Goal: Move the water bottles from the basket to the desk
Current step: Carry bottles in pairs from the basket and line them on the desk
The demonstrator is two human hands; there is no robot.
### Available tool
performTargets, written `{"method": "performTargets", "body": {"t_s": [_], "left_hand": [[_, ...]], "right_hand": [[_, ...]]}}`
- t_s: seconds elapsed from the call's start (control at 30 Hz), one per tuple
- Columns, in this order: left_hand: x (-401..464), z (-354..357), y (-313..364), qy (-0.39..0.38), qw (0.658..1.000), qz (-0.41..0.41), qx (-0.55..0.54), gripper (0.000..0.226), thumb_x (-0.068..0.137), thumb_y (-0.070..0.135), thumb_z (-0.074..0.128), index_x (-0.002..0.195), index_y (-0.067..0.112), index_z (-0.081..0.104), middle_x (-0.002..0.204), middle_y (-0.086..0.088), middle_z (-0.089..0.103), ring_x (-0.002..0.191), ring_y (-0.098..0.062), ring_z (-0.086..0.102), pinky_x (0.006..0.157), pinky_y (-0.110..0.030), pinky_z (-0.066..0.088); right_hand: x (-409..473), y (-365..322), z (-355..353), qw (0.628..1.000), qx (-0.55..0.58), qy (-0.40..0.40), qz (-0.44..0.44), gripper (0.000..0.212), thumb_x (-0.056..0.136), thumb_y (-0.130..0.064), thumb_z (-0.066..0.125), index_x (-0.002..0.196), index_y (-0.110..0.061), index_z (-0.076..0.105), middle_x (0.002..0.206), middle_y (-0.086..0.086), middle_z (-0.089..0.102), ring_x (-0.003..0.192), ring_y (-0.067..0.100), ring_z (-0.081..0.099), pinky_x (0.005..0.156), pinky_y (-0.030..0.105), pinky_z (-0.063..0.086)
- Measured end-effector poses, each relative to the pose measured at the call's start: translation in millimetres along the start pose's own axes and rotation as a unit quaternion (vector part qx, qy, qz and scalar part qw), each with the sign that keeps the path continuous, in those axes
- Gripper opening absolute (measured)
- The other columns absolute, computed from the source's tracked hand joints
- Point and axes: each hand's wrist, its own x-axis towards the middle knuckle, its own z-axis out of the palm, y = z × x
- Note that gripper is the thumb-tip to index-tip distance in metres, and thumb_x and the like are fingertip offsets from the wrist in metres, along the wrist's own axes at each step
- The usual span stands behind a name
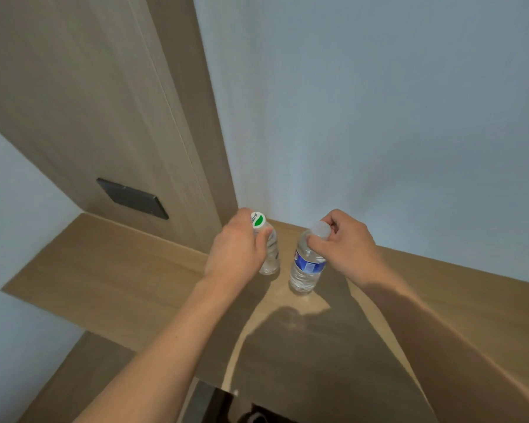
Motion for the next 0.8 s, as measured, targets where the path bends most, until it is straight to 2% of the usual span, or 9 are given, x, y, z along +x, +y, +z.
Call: {"method": "performTargets", "body": {"t_s": [0.17,0.4,0.57,0.73,0.8], "left_hand": [[43,22,4,-0.001,0.998,0.031,0.062,0.029,0.097,0.029,0.053,0.112,0.005,0.047,0.105,-0.017,0.062,0.094,-0.039,0.060,0.066,-0.035,0.034],[102,50,-4,0.021,0.994,0.001,0.105,0.026,0.097,0.022,0.047,0.112,0.001,0.046,0.102,-0.020,0.060,0.091,-0.040,0.059,0.066,-0.035,0.030],[135,62,-11,0.022,0.990,-0.014,0.137,0.025,0.098,0.017,0.044,0.115,-0.002,0.046,0.105,-0.021,0.059,0.093,-0.039,0.060,0.067,-0.037,0.038],[161,71,-14,-0.005,0.983,-0.047,0.176,0.029,0.094,0.009,0.029,0.118,0.002,0.043,0.114,-0.017,0.055,0.103,-0.034,0.060,0.077,-0.036,0.047],[169,74,-14,-0.009,0.986,-0.070,0.154,0.025,0.094,0.006,0.038,0.118,0.002,0.042,0.116,-0.017,0.056,0.105,-0.034,0.060,0.079,-0.036,0.047]], "right_hand": [[45,2,9,0.999,-0.027,-0.036,0.007,0.020,0.076,-0.029,0.071,0.086,-0.020,0.056,0.080,-0.004,0.063,0.072,0.015,0.059,0.064,0.035,0.050],[103,12,38,1.000,0.015,-0.026,-0.009,0.015,0.078,-0.021,0.070,0.079,-0.016,0.056,0.059,-0.007,0.051,0.053,0.009,0.043,0.051,0.024,0.036],[143,15,49,0.998,-0.037,-0.052,-0.024,0.019,0.082,-0.032,0.068,0.097,-0.022,0.062,0.074,-0.008,0.064,0.072,0.015,0.061,0.065,0.030,0.049],[162,22,58,0.998,-0.038,-0.049,-0.032,0.021,0.082,-0.030,0.070,0.102,-0.025,0.065,0.079,-0.009,0.065,0.074,0.012,0.061,0.066,0.026,0.048],[168,26,60,0.998,-0.030,-0.052,-0.025,0.020,0.083,-0.028,0.070,0.102,-0.025,0.067,0.080,-0.007,0.066,0.074,0.012,0.061,0.066,0.025,0.048]]}}
